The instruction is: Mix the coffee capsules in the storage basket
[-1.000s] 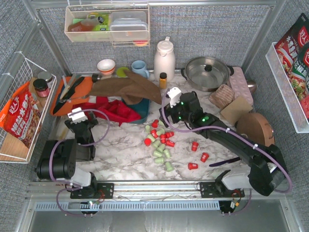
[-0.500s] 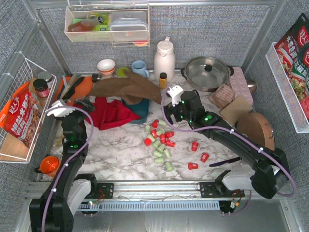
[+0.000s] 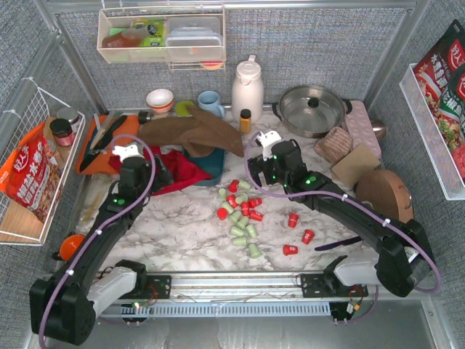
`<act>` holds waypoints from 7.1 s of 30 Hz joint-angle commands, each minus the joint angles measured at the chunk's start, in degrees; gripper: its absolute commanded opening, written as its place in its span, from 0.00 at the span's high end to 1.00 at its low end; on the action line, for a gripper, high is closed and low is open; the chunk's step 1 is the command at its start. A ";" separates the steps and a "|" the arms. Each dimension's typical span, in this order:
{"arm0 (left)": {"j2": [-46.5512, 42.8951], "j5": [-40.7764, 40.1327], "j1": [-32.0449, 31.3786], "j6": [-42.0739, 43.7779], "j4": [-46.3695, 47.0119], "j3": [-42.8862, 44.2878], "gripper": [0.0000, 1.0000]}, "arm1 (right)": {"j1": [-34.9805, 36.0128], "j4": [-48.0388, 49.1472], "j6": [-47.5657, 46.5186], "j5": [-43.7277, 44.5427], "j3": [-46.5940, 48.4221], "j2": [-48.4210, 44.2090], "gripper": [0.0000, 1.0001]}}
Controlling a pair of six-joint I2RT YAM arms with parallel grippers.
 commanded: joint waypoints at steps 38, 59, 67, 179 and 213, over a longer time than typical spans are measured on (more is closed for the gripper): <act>12.77 10.37 -9.37 45.20 10.05 -1.92 1.00 | 0.69 4.58 0.96 8.40 -4.69 -0.51 0.04; 0.82 -2.20 -9.34 34.60 24.26 8.70 1.00 | 0.61 6.15 1.01 13.76 -6.14 -2.71 0.02; 11.80 -18.55 -6.24 38.55 27.48 21.87 1.00 | 0.47 6.18 1.95 13.36 -5.94 -2.11 0.02; 51.03 15.25 -7.49 73.17 61.52 21.46 1.00 | -0.55 7.23 5.46 18.89 -11.78 -4.44 0.01; 36.20 -24.27 6.61 58.66 48.26 25.74 1.00 | -0.56 6.86 7.65 16.40 -10.65 -0.95 0.01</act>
